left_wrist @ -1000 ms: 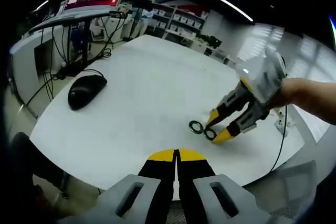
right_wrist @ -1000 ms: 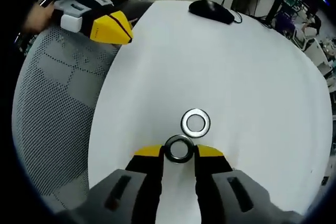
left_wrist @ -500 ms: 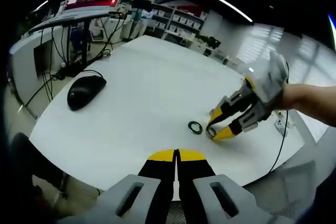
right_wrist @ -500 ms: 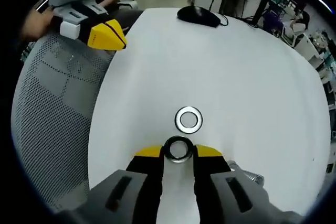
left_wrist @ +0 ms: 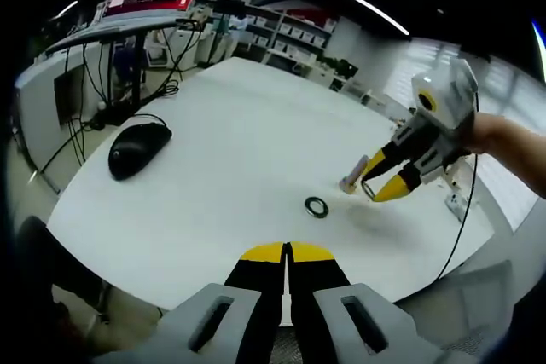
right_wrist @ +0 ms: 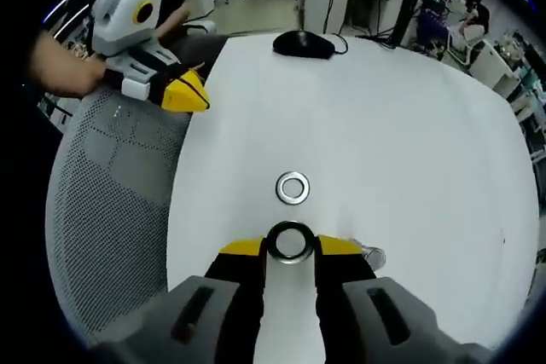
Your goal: Place the washer onto the threaded stud by aligning its center hole with the stud, sliding it down to the base, and recovering from edge contact or off-axis alignment until the washer reaches the visible bottom stop.
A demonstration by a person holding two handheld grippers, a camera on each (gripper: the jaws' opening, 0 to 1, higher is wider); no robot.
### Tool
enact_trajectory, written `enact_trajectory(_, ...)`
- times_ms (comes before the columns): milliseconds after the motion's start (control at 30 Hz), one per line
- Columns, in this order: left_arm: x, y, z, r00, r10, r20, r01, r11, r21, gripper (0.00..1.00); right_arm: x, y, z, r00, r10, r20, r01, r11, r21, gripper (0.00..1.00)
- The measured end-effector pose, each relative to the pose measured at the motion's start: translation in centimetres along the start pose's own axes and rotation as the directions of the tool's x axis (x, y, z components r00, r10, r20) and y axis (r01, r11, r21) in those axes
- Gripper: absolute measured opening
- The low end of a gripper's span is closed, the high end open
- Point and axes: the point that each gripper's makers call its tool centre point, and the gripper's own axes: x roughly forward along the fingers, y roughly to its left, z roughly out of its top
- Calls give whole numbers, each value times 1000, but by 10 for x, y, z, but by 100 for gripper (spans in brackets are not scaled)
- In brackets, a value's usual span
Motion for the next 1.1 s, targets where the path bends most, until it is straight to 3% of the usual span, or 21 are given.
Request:
enact_trajectory(300, 0, 0, 0, 1000, 0, 1, 0, 1000, -1, 0, -24, -18, -2, 999, -38, -32, 38, 999, -9, 22)
enact_trajectory(533, 1, 0, 0, 1000, -1, -1, 1, 1000, -1, 0, -30, -39, -4, 994, -91, -60, 89, 995, -34, 22)
enact_trajectory(800, 1, 0, 0, 1000, 0, -2, 0, 1000, 0, 0, -22, -54, -7, 985, -130, -113, 120, 988, -94, 22)
enact_trajectory(1100, 0, 0, 0, 1000, -1, 2, 1, 1000, 0, 0, -12, -55, -9, 987, -92, -131, 81, 993, -83, 22)
